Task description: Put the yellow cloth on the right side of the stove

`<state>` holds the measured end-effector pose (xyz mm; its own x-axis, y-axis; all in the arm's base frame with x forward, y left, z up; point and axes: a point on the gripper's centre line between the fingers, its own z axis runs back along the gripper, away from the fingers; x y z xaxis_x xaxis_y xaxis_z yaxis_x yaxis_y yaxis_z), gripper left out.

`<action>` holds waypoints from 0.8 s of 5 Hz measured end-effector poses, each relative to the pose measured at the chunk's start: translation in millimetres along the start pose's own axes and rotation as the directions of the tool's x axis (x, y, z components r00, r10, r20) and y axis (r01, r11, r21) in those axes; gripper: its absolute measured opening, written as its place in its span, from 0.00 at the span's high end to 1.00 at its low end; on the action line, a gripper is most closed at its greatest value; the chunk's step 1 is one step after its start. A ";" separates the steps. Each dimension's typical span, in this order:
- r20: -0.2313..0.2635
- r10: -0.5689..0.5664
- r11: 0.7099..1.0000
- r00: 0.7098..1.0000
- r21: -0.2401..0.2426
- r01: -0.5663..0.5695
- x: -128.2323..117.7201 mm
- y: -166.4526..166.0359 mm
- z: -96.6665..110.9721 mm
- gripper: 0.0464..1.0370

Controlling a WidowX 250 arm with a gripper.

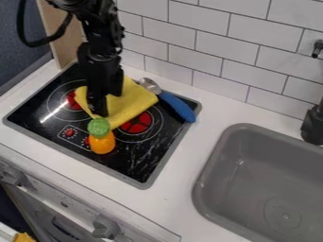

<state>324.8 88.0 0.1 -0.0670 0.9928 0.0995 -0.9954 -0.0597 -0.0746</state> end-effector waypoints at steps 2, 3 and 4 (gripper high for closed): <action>-0.050 -0.147 0.989 0.988 0.007 0.148 -64.0 18.7 7.8 0.04; -0.066 -0.192 0.981 0.979 0.019 0.194 -87.8 33.8 12.0 0.04; -0.085 -0.245 0.968 0.966 0.030 0.248 -108.9 43.4 15.6 0.04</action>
<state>287.8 -24.3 1.5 0.1851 0.9823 0.0298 -0.9824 0.1857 -0.0178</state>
